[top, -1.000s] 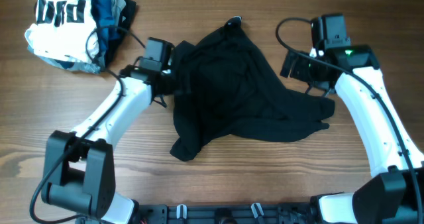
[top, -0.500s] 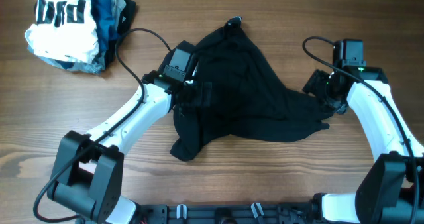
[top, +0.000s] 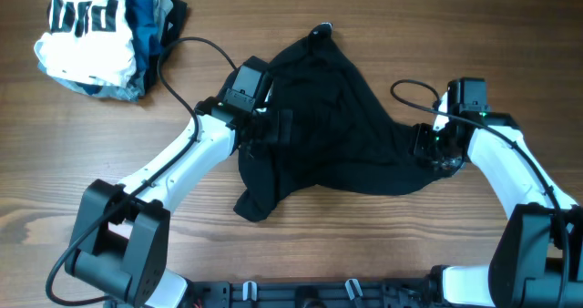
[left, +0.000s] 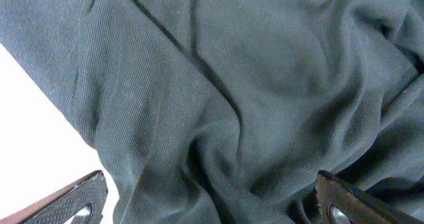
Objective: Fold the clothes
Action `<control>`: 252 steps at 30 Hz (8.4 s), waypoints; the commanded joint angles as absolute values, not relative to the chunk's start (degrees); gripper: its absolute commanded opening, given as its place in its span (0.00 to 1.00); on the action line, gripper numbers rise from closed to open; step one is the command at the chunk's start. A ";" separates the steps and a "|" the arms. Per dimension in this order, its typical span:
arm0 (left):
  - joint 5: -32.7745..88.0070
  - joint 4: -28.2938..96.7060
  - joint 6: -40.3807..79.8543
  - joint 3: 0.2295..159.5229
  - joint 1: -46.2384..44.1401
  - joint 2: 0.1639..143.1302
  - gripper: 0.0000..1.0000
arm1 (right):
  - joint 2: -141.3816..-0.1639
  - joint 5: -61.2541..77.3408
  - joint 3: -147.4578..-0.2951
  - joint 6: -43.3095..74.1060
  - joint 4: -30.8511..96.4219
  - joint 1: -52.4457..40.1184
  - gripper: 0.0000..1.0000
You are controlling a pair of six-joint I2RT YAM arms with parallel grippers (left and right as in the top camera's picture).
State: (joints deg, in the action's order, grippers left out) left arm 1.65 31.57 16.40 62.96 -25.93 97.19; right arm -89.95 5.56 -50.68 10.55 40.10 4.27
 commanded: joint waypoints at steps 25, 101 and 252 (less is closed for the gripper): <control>2.28 30.83 15.42 63.77 -25.98 96.44 1.00 | -90.52 -1.83 -65.41 13.45 24.05 4.45 0.04; 17.34 37.19 24.95 57.45 -31.44 92.05 0.04 | -95.26 10.79 -70.02 19.11 30.68 11.97 1.00; 14.22 48.03 9.56 97.84 -8.36 99.09 0.04 | -111.85 30.59 -108.42 3.75 63.05 25.50 0.04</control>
State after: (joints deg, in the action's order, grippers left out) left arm 12.40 42.19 10.52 97.25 -7.57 101.47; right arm -113.51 32.45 -108.14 5.80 58.50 23.88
